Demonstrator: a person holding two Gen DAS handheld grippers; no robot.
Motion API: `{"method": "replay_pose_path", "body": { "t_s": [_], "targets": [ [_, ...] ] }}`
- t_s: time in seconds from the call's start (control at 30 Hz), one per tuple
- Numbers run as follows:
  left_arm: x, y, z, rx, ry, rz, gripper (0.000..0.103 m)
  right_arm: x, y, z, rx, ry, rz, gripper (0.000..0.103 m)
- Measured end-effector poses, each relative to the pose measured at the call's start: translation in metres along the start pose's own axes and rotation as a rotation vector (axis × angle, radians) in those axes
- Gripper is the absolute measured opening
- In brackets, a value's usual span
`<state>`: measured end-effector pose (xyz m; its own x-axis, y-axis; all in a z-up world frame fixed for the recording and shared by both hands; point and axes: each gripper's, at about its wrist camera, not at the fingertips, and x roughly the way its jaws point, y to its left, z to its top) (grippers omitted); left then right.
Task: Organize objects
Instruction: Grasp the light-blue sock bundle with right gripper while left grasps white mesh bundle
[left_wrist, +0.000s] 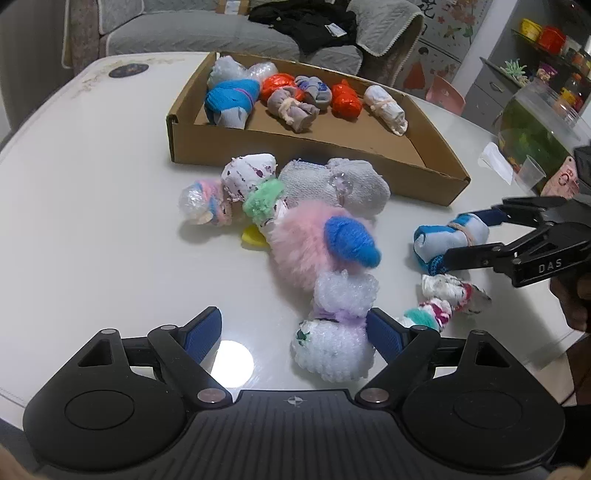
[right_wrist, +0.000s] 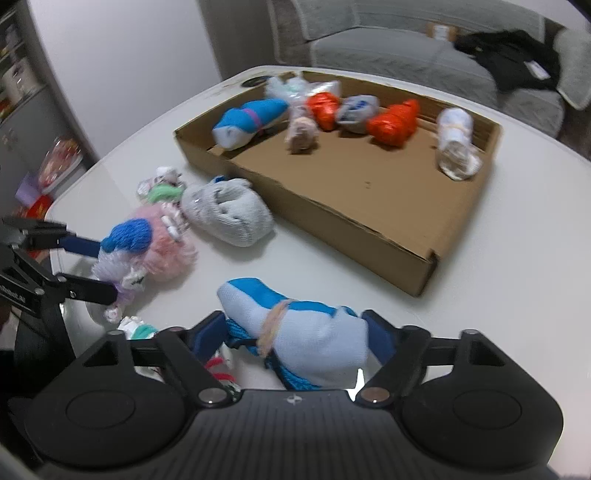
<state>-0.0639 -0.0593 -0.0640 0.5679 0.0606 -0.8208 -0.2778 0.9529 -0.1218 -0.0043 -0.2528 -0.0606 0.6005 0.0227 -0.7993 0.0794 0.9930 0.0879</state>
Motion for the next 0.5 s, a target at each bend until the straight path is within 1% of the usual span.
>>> {"method": "replay_pose_path", "body": {
  "t_s": [0.03, 0.07, 0.1, 0.2, 0.23, 0.4, 0.43, 0.47, 0.5],
  "targets": [
    [-0.002, 0.001, 0.0, 0.0, 0.0, -0.002, 0.089, 0.003, 0.001, 0.001, -0.017, 0.008, 0.005, 0.087],
    [-0.003, 0.002, -0.002, 0.0, 0.004, -0.009, 0.089, 0.005, 0.003, 0.001, -0.034, 0.013, 0.006, 0.087],
    [-0.003, 0.003, -0.003, -0.001, 0.012, -0.018, 0.089, 0.007, 0.004, 0.001, -0.048, 0.017, 0.008, 0.085],
    [0.003, -0.001, -0.005, 0.0, 0.025, -0.038, 0.089, 0.007, 0.002, 0.0, -0.057, 0.023, 0.021, 0.076],
    [0.006, -0.004, -0.005, 0.006, 0.029, -0.046, 0.089, 0.006, 0.001, 0.0, -0.056, 0.02, 0.025, 0.074],
    [0.016, -0.022, -0.001, 0.055, 0.025, -0.064, 0.089, 0.002, -0.001, -0.005, -0.042, 0.007, 0.039, 0.071],
    [0.016, -0.024, 0.0, 0.062, 0.025, -0.064, 0.088, 0.001, -0.002, -0.006, -0.036, 0.002, 0.041, 0.071],
    [0.017, -0.025, 0.0, 0.065, 0.023, -0.064, 0.082, 0.001, -0.003, -0.007, -0.029, -0.002, 0.044, 0.071],
    [0.017, -0.025, -0.001, 0.065, 0.018, -0.067, 0.072, 0.0, -0.005, -0.007, -0.02, -0.007, 0.045, 0.07]
  ]
}}
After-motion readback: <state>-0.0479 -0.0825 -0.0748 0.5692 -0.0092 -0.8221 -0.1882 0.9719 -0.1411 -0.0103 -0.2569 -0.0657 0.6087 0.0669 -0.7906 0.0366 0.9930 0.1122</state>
